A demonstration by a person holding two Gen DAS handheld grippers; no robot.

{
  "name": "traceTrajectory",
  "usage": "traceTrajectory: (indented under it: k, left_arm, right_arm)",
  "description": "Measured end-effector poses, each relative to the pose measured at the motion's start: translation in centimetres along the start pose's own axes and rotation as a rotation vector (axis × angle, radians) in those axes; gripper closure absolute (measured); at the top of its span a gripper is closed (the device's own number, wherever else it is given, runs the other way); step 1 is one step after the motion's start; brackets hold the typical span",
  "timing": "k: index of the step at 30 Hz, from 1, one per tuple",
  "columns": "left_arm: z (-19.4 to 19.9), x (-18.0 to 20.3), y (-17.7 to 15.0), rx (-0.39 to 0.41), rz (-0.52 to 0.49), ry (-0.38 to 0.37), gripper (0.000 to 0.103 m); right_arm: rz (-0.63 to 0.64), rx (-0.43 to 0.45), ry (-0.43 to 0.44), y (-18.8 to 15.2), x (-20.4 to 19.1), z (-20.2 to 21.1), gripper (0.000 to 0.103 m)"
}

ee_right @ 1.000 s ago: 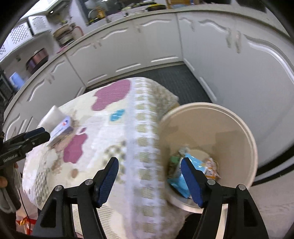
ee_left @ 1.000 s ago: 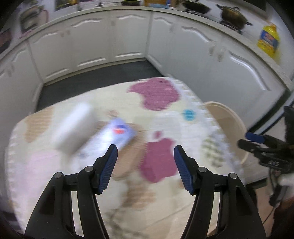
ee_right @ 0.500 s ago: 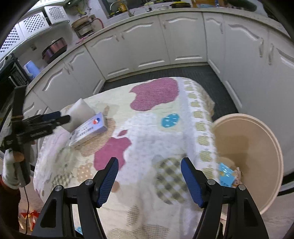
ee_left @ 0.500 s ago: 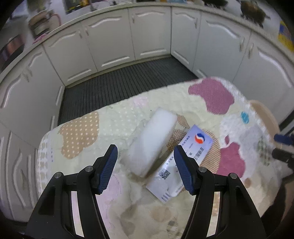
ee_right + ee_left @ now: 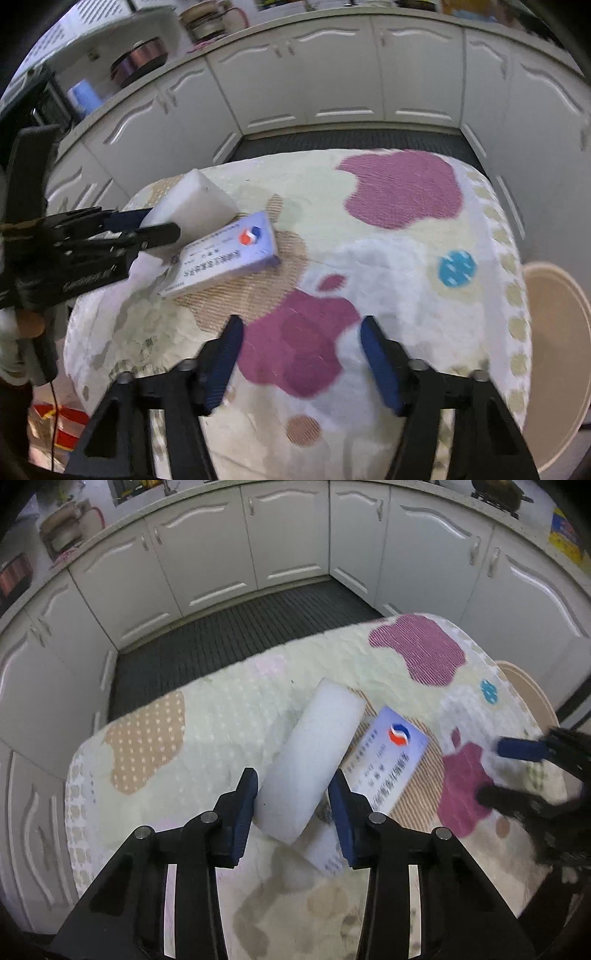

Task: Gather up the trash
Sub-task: 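Grasp the white-blue medicine box with the right tool while the left tool grasps the white sponge, then carry the medicine box and sponge with both tools over the bin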

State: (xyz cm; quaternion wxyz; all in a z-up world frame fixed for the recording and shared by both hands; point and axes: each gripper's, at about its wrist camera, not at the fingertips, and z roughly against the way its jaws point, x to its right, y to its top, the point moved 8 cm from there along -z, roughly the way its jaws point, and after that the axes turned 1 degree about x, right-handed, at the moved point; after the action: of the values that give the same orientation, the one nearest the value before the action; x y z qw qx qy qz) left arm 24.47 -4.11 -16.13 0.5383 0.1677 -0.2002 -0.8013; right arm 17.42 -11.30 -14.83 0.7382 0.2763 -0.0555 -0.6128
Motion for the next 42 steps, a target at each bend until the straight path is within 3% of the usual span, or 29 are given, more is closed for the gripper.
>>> traceTrajectory:
  k: [6, 9, 15, 22, 29, 32, 37, 42]
  left_arm:
    - [1.1, 1.2, -1.9, -0.042, 0.027, -0.095, 0.068]
    - [1.6, 2.5, -2.7, -0.073, 0.069, -0.225, 0.069]
    - [2.8, 3.4, -3.3, -0.077, 0.105, -0.329, 0.069]
    - [4.7, 0.3, -4.6, -0.046, 0.155, -0.267, 0.07]
    - [6.1, -1.8, -5.9, -0.041, 0.188, -0.236, 0.07]
    - [6.5, -2.4, -6.2, -0.034, 0.203, -0.228, 0.07]
    - [6.3, -1.3, -6.1, -0.033, 0.203, -0.241, 0.07]
    - [6.3, 2.1, -5.3, -0.027, 0.176, -0.275, 0.07]
  right_arm:
    - [0.022, -0.024, -0.006, 1.7, -1.0, -2.8, 0.055]
    - [-0.001, -0.024, -0.006, 2.2, -0.8, -3.6, 0.055]
    - [-0.073, -0.005, 0.001, 3.3, 0.2, -3.4, 0.055]
    - [-0.064, -0.001, 0.018, 4.3, -2.2, -3.4, 0.039]
    - [-0.012, -0.064, -0.038, 4.6, -4.7, -6.6, 0.039]
    - [0.02, -0.046, -0.063, 4.3, -4.5, -6.4, 0.057]
    - [0.045, 0.0, -0.054, 3.1, -3.4, -3.1, 0.059]
    - [0.032, 0.071, -0.054, 1.3, -1.2, 1.5, 0.06]
